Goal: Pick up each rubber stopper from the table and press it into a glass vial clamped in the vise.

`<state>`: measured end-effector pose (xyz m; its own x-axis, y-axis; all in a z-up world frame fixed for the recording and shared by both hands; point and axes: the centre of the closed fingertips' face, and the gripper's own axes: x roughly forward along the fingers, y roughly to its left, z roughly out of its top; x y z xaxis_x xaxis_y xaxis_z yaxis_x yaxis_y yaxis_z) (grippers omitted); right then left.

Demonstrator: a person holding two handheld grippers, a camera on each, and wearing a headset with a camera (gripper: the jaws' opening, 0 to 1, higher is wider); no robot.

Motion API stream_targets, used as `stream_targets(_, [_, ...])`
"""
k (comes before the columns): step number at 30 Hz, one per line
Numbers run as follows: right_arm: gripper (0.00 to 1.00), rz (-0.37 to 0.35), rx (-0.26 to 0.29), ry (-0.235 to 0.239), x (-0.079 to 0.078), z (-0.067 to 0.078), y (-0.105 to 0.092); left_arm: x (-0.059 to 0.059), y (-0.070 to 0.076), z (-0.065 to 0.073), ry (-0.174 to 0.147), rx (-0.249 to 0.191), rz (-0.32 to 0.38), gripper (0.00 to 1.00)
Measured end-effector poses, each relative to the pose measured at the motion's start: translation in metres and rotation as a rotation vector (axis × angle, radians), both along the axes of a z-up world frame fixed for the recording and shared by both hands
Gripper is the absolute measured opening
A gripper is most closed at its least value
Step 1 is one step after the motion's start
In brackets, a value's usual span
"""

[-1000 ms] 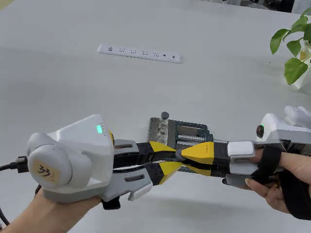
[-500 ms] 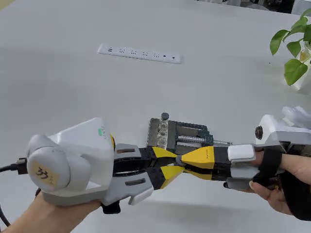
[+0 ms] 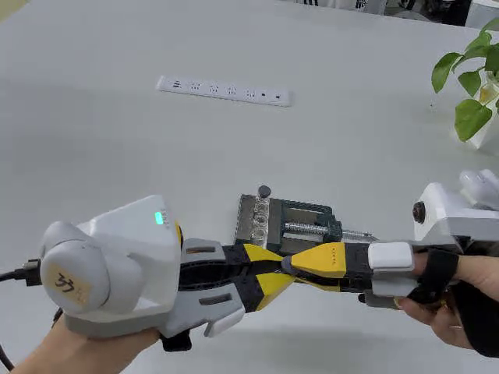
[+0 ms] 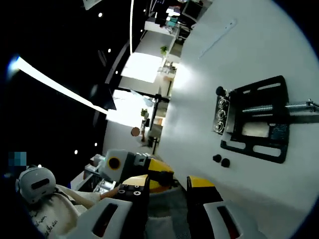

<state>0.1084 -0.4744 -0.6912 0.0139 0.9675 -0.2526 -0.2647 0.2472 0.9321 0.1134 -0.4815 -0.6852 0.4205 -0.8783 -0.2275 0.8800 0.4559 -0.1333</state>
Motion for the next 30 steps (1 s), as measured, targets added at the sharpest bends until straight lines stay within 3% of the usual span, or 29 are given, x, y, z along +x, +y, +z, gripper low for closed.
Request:
stream_targets(3, [0.23, 0.063, -0.049, -0.122, 0.004, 0.003, -0.006, 0.0, 0.002, -0.002, 0.004, 0.007, -0.001, 0.04])
stream_targets(5, [0.23, 0.112, -0.089, -0.176, 0.005, 0.007, -0.008, 0.0, 0.002, -0.002, 0.006, 0.011, -0.004, 0.04])
stream_targets(8, [0.26, 0.186, -0.156, -0.31, 0.009, 0.011, -0.009, 0.0, 0.002, -0.004, 0.01, 0.018, -0.008, 0.04])
stream_targets(9, [0.27, 0.236, -0.195, -0.383, 0.011, 0.011, -0.011, 0.0, 0.002, -0.004, 0.01, 0.019, -0.01, 0.04])
stream_targets(17, [0.25, 0.556, -0.409, -0.721, 0.007, 0.006, -0.014, -0.001, -0.002, -0.007, 0.019, 0.023, -0.026, 0.04])
stream_targets(20, [0.24, 0.644, -0.406, -0.751, -0.003, 0.009, -0.009, -0.001, -0.004, -0.007, 0.018, 0.026, -0.031, 0.04])
stream_targets(21, [0.21, 0.68, -0.405, -0.794, 0.0, 0.008, -0.009, -0.002, -0.004, -0.007, 0.016, 0.027, -0.034, 0.04])
stream_targets(22, [0.19, 0.728, -0.42, -0.833, -0.001, 0.008, -0.009, -0.002, -0.005, -0.007, 0.016, 0.028, -0.038, 0.04])
stream_targets(24, [0.17, 0.775, -0.458, -0.847, -0.003, 0.007, -0.01, -0.003, -0.006, -0.007, 0.017, 0.03, -0.047, 0.04])
stream_targets(27, [0.16, 0.859, -0.503, -0.938, 0.0, 0.005, -0.012, -0.005, -0.007, -0.008, 0.018, 0.031, -0.057, 0.04])
stream_targets(30, [0.15, 0.932, -0.524, -0.969, -0.003, 0.003, -0.015, -0.005, -0.008, -0.007, 0.017, 0.03, -0.062, 0.04])
